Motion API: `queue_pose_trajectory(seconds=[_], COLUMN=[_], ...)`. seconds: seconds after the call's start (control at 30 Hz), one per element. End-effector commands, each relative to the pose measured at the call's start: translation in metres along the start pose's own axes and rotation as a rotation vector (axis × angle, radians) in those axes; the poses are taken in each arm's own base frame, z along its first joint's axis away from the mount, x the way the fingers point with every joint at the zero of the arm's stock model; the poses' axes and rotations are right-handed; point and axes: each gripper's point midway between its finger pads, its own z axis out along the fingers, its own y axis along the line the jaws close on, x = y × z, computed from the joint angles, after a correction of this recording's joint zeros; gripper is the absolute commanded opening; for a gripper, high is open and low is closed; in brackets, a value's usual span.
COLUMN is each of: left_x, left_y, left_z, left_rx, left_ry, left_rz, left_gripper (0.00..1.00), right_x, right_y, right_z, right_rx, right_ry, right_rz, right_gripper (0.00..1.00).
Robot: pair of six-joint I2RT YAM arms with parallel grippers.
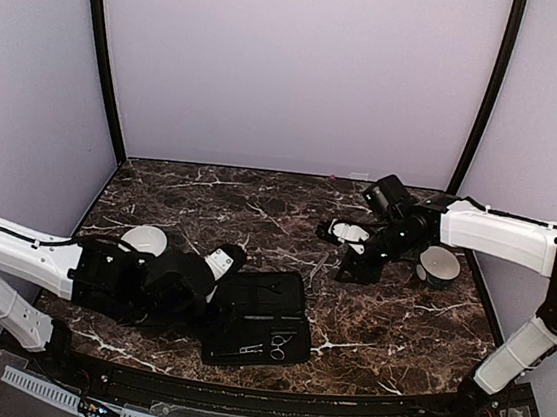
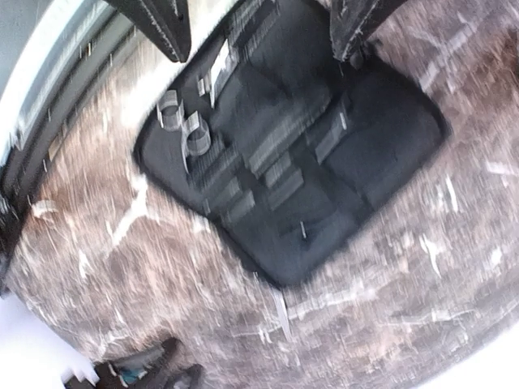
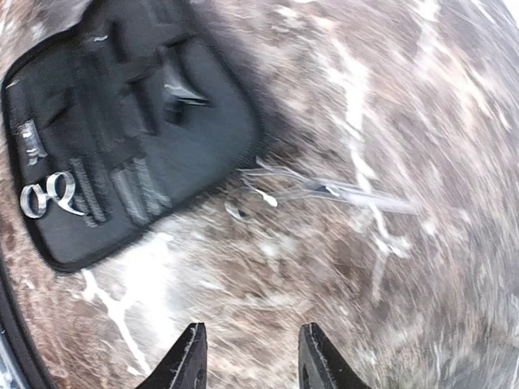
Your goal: Sort the hair-cutting tools
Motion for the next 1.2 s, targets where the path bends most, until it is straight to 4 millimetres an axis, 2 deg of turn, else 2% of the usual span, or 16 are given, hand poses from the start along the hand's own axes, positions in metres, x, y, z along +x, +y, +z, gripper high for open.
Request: queue_pose_trajectory(seconds=[0.0,0.2,0.37,0.5,0.6,0.73,0.97,1.17], left_x=[-0.038,-0.092,-0.12,-0.14,-0.14,-0.139,-0.119,-0.102], left_y=[0.01,-0.006,-0.017,-0.021,-0.011,-0.006,0.001,0.005], left_z=[0.024,0.081,0.141,0.181,0.207,0.225,0.249,0.265], left_rx=[-0.079,-0.011,-0.006,0.002,-0.01,0.019,0.021,0.018], left_ry=[0.004,0.044,0.086,0.098,0.143,0.184,0.267,0.321], left_rz=[0.089,0.115,0.145,0.113,0.053,0.004,-0.017,-0.025], left_gripper=[0.61,0.61,0.58,0.5,0.4,0.34,0.4,0.31], right_x=[0.002,0.017,0.022,0.022,0.024,0.023,0.025,0.025], right_y=[-0.017,-0.031,-0.041,-0.044,-0.046,-0.05,-0.053,-0.051], right_z=[-0.009,-0.014,-0.016,-0.022,-0.023,-0.028,-0.032,-0.031], right_rx=[0.034,0.095,0.138,0.165,0.185,0.216,0.246,0.238], right_ry=[-0.118,-0.161,-0.156,-0.167,-0.16,-0.166,-0.162,-0.163], right_rz=[0.083,0.128,0.136,0.128,0.126,0.108,0.1,0.096], right_gripper=[0.38,0.38,0.38,0.39,0.39,0.39,0.39,0.39])
